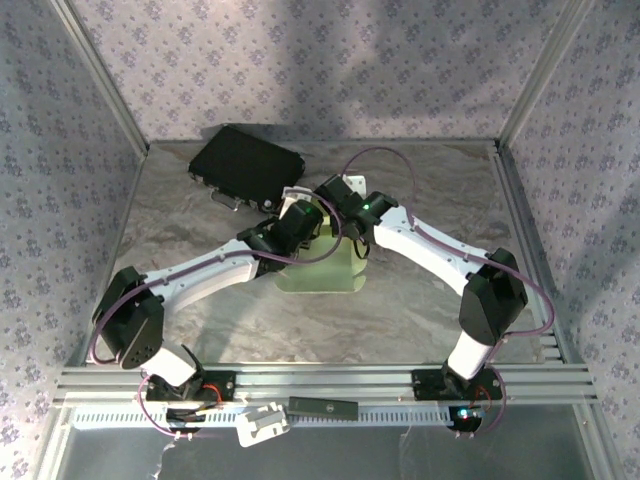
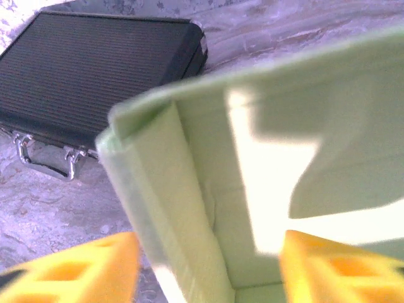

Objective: Fold the paper box

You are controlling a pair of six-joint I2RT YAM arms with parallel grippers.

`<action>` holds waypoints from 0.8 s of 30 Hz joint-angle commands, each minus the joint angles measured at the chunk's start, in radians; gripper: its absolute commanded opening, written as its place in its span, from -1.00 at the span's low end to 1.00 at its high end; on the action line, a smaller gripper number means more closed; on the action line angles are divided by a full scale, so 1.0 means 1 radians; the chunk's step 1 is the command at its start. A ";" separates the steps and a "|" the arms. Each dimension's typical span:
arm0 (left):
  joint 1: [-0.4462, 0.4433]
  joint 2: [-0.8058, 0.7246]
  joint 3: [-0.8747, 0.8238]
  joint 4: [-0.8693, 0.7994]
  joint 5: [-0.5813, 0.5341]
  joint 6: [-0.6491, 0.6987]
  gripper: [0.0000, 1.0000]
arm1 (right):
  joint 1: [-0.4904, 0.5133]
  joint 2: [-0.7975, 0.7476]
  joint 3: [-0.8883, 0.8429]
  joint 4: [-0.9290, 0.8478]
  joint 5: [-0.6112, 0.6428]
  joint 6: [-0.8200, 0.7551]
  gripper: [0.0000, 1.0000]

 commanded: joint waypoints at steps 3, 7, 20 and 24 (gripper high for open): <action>-0.009 -0.135 0.095 -0.173 0.056 -0.174 0.49 | -0.012 0.000 0.003 -0.032 0.024 0.063 -1.00; -0.037 -0.250 0.140 -0.315 0.057 -0.394 0.53 | -0.037 -0.011 -0.029 -0.010 -0.007 0.117 -1.00; -0.238 -0.439 -0.104 -0.342 0.137 -0.963 0.27 | -0.156 -0.122 -0.272 0.124 -0.176 0.602 -1.00; -0.239 -0.391 -0.174 -0.189 0.205 -0.969 0.38 | -0.166 -0.121 -0.331 0.141 -0.216 0.728 -1.00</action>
